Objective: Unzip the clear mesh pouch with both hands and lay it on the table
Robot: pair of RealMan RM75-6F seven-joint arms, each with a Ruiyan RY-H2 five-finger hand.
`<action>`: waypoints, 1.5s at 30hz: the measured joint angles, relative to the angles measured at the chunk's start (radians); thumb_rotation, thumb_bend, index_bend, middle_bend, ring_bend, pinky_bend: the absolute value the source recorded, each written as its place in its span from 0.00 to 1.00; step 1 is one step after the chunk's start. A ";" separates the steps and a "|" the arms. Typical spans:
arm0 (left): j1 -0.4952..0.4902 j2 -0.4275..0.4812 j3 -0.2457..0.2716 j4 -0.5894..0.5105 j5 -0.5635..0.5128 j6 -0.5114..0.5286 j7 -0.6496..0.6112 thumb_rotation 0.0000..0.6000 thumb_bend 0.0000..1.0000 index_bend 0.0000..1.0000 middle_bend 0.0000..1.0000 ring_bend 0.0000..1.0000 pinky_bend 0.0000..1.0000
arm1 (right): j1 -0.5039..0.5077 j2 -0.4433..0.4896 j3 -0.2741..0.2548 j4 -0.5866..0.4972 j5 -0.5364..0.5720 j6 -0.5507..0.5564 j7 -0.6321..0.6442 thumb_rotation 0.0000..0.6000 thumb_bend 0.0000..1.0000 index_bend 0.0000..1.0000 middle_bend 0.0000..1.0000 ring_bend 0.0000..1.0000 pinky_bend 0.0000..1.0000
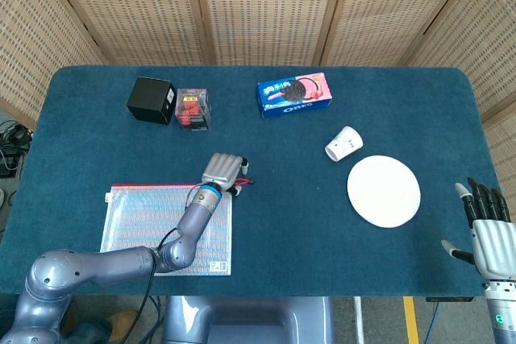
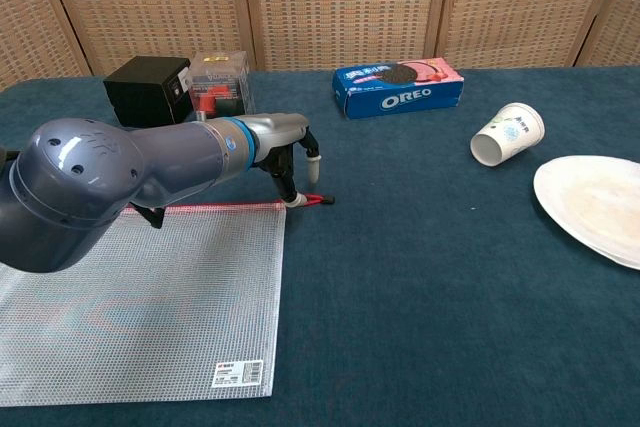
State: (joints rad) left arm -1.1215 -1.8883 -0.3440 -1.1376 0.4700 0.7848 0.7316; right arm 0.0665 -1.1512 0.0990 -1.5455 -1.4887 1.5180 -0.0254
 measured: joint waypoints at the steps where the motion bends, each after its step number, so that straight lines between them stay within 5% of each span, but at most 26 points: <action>1: -0.002 -0.003 0.001 0.007 -0.002 -0.001 -0.004 1.00 0.33 0.42 1.00 0.97 1.00 | 0.000 0.000 0.000 0.000 0.000 -0.001 0.001 1.00 0.00 0.00 0.00 0.00 0.00; 14: -0.035 -0.059 0.029 0.119 0.022 -0.041 -0.062 1.00 0.36 0.45 1.00 0.97 1.00 | 0.003 0.006 -0.001 -0.002 0.007 -0.010 0.013 1.00 0.00 0.00 0.00 0.00 0.00; 38: -0.044 -0.086 0.035 0.139 -0.044 -0.017 -0.037 1.00 0.51 0.55 1.00 0.97 1.00 | 0.002 0.018 -0.003 -0.007 0.004 -0.009 0.039 1.00 0.00 0.00 0.00 0.00 0.00; 45: -0.038 -0.076 0.032 0.115 -0.032 0.001 -0.046 1.00 0.51 0.64 1.00 0.97 1.00 | 0.000 0.021 -0.003 -0.009 0.001 -0.004 0.047 1.00 0.00 0.00 0.00 0.00 0.00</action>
State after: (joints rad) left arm -1.1594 -1.9643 -0.3121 -1.0229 0.4380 0.7857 0.6852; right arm 0.0666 -1.1299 0.0957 -1.5549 -1.4877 1.5136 0.0212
